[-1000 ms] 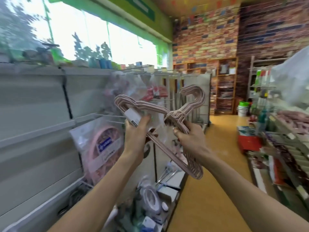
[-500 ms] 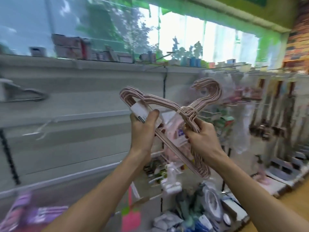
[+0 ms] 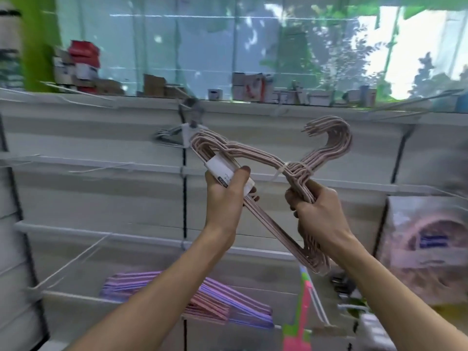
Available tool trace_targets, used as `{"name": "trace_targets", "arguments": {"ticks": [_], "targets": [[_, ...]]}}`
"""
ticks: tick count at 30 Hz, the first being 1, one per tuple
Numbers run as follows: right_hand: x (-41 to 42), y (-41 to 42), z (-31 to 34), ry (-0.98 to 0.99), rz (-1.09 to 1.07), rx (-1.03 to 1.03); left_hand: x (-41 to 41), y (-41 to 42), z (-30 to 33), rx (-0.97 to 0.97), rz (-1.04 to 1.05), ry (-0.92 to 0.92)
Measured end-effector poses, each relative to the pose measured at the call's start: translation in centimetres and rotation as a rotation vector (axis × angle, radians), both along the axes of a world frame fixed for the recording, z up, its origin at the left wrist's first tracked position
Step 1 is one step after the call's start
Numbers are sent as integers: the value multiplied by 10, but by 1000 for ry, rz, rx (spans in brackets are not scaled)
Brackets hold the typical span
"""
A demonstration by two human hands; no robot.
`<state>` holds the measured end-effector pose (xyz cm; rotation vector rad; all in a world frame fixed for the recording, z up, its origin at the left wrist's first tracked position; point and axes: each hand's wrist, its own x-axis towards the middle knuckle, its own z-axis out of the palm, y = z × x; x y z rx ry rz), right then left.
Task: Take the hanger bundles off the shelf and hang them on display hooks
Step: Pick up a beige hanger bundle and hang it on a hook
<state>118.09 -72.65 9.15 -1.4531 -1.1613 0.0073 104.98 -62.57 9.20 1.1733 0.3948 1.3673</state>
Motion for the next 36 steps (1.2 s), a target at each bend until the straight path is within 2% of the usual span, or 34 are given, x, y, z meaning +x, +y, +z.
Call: {"name": "trace_targets", "arguments": {"ticks": [4, 11, 21, 28, 36], "targets": [[-47, 49, 4, 21, 110, 10, -56, 38, 5, 23, 112, 4], [-134, 133, 14, 18, 220, 3, -149, 110, 14, 4, 163, -7], [-225, 258, 25, 16, 273, -67, -276, 217, 23, -27, 71, 71], [-264, 324, 32, 11, 306, -73, -314, 277, 32, 10, 119, 13], [-260, 394, 57, -99, 277, -80, -316, 345, 47, -50, 200, 15]]}}
